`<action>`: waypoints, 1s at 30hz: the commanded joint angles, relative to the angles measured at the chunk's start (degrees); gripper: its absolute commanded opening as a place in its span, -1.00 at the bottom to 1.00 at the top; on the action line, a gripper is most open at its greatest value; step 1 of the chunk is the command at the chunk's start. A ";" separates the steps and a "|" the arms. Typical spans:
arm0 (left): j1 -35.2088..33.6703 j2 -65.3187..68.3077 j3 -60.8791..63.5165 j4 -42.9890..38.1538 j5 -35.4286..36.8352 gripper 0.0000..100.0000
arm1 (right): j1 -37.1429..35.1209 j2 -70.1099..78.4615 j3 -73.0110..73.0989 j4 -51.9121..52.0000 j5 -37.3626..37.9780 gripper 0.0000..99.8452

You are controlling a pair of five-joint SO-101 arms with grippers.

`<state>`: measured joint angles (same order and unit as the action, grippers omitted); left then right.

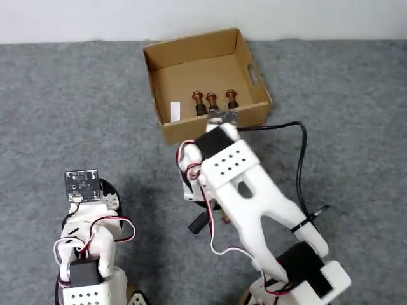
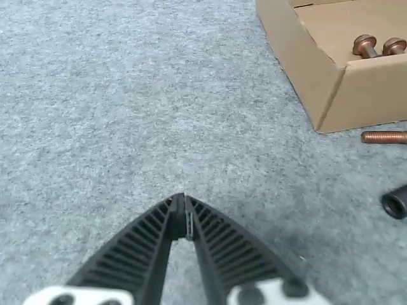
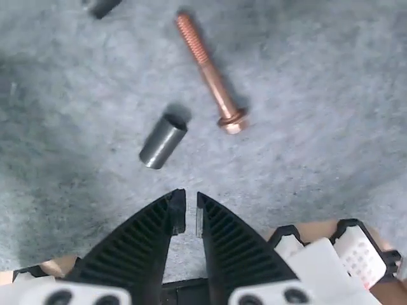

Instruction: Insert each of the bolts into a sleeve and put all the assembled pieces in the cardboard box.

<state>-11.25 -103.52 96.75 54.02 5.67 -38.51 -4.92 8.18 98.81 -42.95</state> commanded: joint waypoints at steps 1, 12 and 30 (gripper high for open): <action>-0.35 -0.62 -0.31 -1.93 0.70 -0.99 | -3.12 1.19 -0.26 -2.59 -0.70 -0.96; -0.35 -0.62 -0.31 -1.93 0.97 -0.99 | -4.97 12.97 -0.53 -2.77 -0.70 -0.45; -0.18 -0.62 -0.31 -1.93 0.97 -0.99 | -10.59 21.67 -0.53 -16.48 -0.88 -0.42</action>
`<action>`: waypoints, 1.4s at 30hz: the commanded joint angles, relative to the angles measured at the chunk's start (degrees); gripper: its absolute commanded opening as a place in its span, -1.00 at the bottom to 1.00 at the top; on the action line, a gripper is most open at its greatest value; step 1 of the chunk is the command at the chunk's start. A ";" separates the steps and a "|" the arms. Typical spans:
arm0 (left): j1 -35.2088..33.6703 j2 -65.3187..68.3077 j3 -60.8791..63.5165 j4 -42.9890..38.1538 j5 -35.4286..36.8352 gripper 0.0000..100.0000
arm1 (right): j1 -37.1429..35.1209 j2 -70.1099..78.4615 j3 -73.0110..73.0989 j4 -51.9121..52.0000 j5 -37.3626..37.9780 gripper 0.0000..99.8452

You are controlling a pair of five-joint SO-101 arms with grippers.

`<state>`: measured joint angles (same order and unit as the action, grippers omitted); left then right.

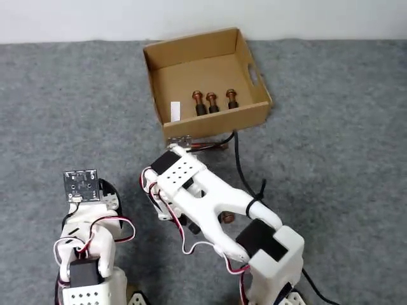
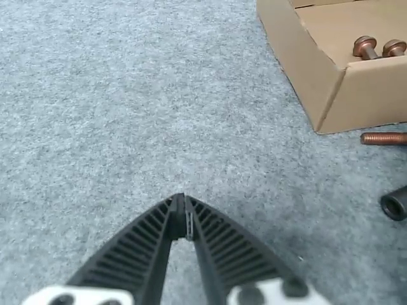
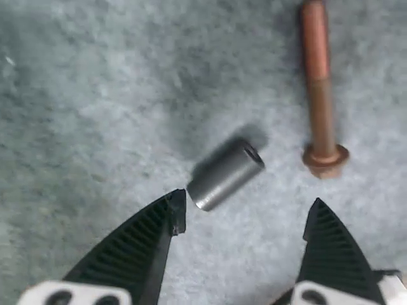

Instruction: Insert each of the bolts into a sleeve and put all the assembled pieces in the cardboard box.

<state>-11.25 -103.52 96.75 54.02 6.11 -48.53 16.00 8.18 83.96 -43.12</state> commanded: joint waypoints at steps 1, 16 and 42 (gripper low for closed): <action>-0.18 -0.62 -0.31 -1.93 0.53 -0.99 | -0.57 1.63 -0.53 -2.15 -0.70 -0.42; -0.09 -0.62 -0.31 -1.85 0.53 -0.99 | 1.98 10.51 -3.16 -8.04 -0.62 -0.90; 0.18 -0.44 -0.31 0.44 0.62 -0.99 | 12.88 -28.53 -2.99 8.13 4.92 -0.98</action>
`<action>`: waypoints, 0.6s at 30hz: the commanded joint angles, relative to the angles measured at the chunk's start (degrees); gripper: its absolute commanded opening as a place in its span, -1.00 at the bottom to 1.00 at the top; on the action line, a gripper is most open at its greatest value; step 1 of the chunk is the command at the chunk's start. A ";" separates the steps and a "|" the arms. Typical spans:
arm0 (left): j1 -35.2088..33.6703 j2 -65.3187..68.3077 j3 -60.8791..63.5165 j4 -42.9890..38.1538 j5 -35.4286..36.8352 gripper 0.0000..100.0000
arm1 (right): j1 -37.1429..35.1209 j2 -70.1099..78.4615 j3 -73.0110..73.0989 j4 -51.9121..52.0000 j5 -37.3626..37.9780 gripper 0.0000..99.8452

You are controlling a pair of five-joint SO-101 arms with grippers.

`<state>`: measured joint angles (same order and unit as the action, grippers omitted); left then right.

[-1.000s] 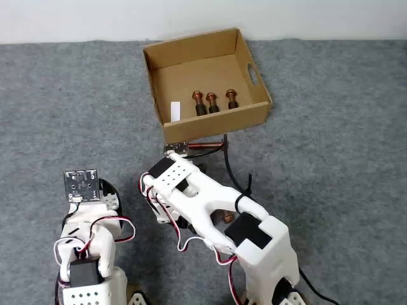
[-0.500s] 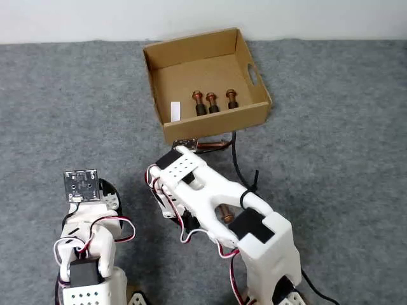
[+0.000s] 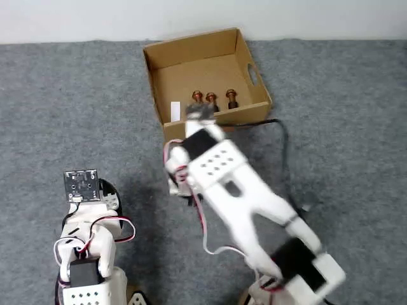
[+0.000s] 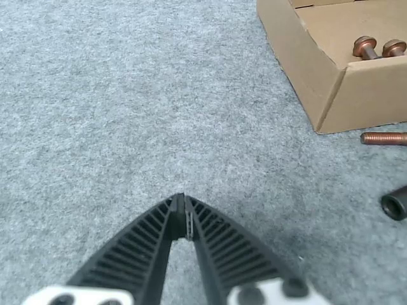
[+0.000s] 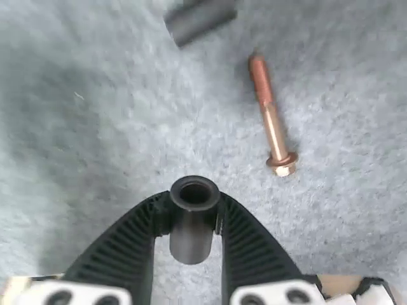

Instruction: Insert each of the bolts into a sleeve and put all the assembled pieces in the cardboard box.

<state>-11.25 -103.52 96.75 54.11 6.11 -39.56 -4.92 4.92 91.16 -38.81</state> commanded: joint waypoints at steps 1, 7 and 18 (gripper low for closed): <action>0.79 -0.44 -0.31 1.32 0.44 -0.99 | 5.85 -9.54 1.58 0.84 0.62 -0.98; 3.96 -0.53 -0.31 4.84 0.18 -0.98 | 18.42 -23.60 10.81 0.84 0.70 -0.98; 10.11 -0.53 -0.66 5.01 -4.48 -0.99 | 36.35 -56.40 29.98 0.57 8.79 -0.98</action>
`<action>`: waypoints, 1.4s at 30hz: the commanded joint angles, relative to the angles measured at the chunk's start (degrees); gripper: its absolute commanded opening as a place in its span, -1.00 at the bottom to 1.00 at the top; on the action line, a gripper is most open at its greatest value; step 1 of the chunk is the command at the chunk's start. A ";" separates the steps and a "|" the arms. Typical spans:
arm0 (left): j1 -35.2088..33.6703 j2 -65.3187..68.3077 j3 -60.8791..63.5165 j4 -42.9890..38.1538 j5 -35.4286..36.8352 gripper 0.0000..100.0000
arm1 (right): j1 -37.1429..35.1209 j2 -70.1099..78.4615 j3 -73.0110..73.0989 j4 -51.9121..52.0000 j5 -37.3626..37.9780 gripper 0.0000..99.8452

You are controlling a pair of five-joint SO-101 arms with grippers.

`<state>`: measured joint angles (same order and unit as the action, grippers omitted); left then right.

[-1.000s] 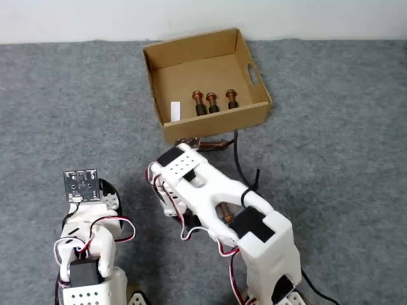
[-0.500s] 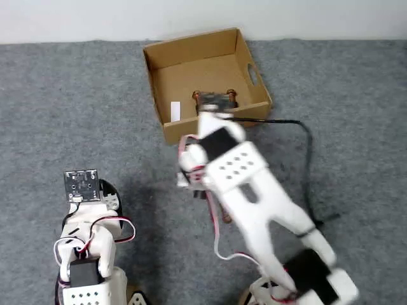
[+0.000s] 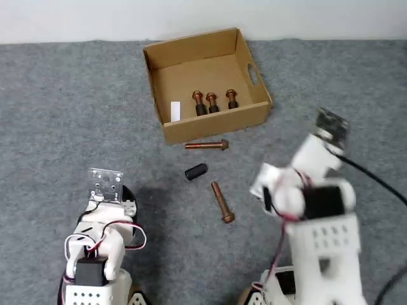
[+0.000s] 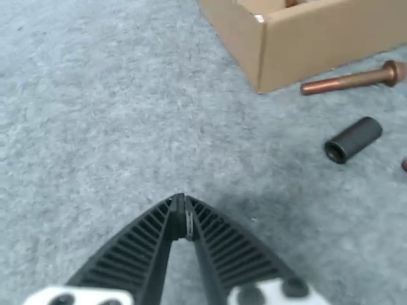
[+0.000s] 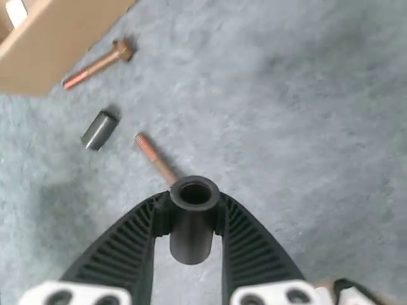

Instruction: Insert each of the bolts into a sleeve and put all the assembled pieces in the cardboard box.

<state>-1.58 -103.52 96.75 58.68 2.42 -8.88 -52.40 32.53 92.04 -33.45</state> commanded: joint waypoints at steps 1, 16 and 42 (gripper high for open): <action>0.35 -0.53 -1.01 1.32 -0.79 -0.99 | 8.04 -11.82 3.96 -0.31 4.75 -0.98; 3.60 -0.44 -14.20 14.07 -9.41 -0.99 | 28.35 -39.25 24.97 -0.92 9.58 -0.98; 19.08 66.90 -61.23 12.04 -3.16 -0.98 | 29.14 -43.82 27.87 -1.71 9.41 -0.98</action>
<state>16.09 -43.38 45.32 72.84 0.84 19.43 -96.09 60.75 91.78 -23.78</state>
